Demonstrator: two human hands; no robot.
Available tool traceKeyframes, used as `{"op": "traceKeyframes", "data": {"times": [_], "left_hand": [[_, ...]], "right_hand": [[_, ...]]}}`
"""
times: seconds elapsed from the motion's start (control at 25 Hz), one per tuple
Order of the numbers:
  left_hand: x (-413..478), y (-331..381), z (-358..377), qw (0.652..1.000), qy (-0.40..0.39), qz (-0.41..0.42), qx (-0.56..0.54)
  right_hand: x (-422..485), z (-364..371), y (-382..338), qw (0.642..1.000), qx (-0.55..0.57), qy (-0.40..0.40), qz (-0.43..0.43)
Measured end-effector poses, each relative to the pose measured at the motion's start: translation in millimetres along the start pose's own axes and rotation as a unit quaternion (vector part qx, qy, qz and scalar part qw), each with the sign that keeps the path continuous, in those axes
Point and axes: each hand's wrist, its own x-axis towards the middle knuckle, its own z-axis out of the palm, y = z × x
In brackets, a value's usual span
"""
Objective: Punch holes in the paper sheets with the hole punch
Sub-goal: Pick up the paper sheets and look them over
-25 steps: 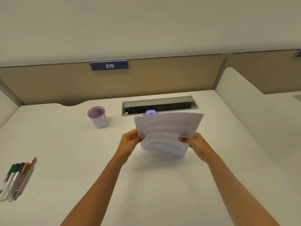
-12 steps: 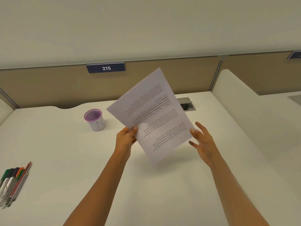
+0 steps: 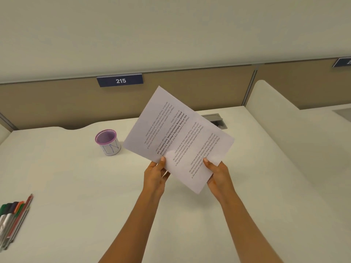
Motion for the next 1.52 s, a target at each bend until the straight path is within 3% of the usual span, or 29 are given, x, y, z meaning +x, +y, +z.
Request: {"op": "traceKeyframes", "data": {"times": [0.16, 0.28, 0.44, 0.56, 0.72, 1.08, 1.28, 1.4, 1.52], "left_hand": [[6.6, 12.2, -18.8, 0.999, -0.023, -0.013, 0.032], [20.8, 42.4, -42.8, 0.995, -0.019, 0.044, 0.083], [33.8, 77.5, -64.1, 0.960, -0.050, 0.088, 0.262], [28.6, 72.0, -55.3, 0.932, -0.102, 0.091, 0.337], [24.1, 48.5, -54.5, 0.940, -0.069, 0.112, 0.316], [19.8, 23.1, -62.8, 0.925, -0.073, 0.100, 0.359], [27.3, 35.4, -54.1, 0.938, -0.074, 0.040, 0.337], [28.1, 30.5, -50.5, 0.962, -0.044, -0.014, 0.269], [27.8, 17.5, -46.2, 0.978, -0.007, -0.064, 0.196]], "right_hand": [[10.1, -9.0, -9.3, 0.996, -0.083, 0.009, -0.037], [16.0, -25.9, -24.7, 0.989, -0.139, -0.005, -0.049], [19.8, -52.1, -44.4, 0.977, -0.206, -0.043, -0.031], [22.3, -62.1, -46.8, 0.970, -0.236, -0.058, -0.011], [27.9, -68.4, -40.7, 0.959, -0.275, -0.066, 0.006], [33.7, -92.5, -20.6, 0.947, -0.316, -0.036, 0.048], [36.8, -77.6, -58.2, 0.942, -0.332, -0.046, 0.022], [27.7, -80.1, -69.2, 0.962, -0.273, -0.010, -0.012], [13.5, -86.7, -48.0, 0.993, -0.094, 0.072, -0.005]]}}
